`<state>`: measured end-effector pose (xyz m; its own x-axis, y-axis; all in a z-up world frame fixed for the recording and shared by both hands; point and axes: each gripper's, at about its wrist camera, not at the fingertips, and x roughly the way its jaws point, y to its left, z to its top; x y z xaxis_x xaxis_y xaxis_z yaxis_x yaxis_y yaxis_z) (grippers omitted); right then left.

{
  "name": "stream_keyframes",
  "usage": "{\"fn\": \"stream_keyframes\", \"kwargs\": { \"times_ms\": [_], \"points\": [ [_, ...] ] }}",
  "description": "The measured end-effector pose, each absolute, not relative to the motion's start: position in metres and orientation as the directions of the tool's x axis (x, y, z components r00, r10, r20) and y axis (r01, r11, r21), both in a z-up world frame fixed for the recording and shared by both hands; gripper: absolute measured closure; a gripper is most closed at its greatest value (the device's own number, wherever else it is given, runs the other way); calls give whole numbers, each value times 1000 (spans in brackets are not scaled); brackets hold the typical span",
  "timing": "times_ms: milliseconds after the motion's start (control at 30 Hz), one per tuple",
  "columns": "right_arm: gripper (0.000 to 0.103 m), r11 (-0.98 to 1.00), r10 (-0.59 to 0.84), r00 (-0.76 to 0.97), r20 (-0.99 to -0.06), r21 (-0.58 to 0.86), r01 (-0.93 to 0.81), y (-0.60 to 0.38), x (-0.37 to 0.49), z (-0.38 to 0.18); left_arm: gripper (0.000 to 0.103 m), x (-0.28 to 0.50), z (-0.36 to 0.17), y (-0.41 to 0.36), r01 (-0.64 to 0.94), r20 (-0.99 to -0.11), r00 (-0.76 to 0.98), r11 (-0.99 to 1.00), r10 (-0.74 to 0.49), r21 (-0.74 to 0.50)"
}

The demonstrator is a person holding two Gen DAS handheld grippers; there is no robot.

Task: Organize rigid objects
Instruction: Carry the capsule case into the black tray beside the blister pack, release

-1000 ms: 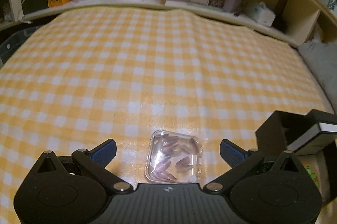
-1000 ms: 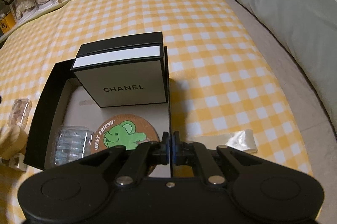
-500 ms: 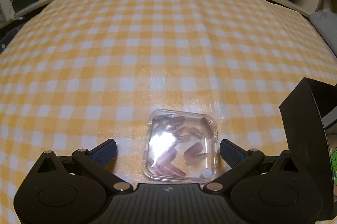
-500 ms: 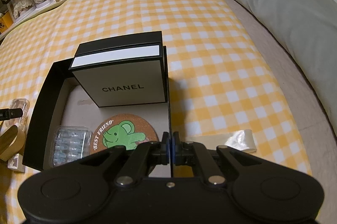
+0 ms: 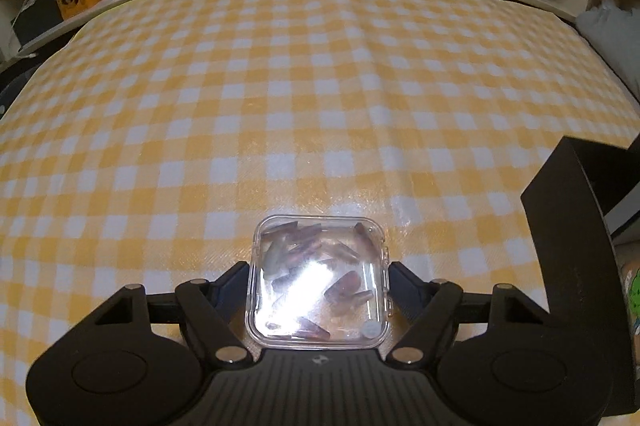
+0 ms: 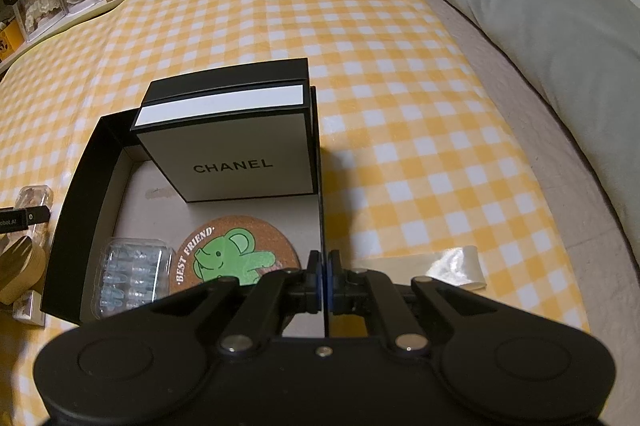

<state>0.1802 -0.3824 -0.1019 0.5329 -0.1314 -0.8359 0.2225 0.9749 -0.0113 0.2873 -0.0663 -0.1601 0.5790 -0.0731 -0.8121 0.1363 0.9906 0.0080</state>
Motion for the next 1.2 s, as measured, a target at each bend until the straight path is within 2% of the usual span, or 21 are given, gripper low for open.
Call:
{"fn": "stream_keyframes", "kwargs": {
  "times_ms": [167,300,400,467,600,767,867,1033,1200],
  "points": [
    [100,975,-131,533,-836,-11,222,-382,180,-102,28,289,-135,-61,101,-770,633,995,-79,-19],
    [100,975,-132,532,-836,-13,221,-382,180,-102,28,285,-102,-66,138,-708,688,986,-160,-89],
    [100,975,-131,532,-836,-11,221,-383,180,-102,28,270,-79,-79,266,-642,716,957,-274,-113],
    [100,975,-129,532,-837,-11,220,-382,180,-102,28,259,-66,-96,375,-609,713,923,-347,-85],
    [100,976,-123,530,-839,-7,216,-383,179,-102,28,236,-57,-125,541,-609,644,838,-463,-66],
    [100,977,-124,529,-839,-10,214,-383,179,-102,28,217,-58,-158,676,-634,578,737,-513,20],
    [100,978,-120,529,-840,-9,207,-384,179,-102,28,211,-71,-165,737,-679,514,675,-524,37],
    [100,980,-106,526,-844,1,198,-384,179,-101,28,209,-90,-197,840,-730,498,470,-467,272],
    [100,981,-93,525,-846,13,194,-385,178,-101,28,210,-102,-219,882,-773,471,229,-426,411]
  ]
}}
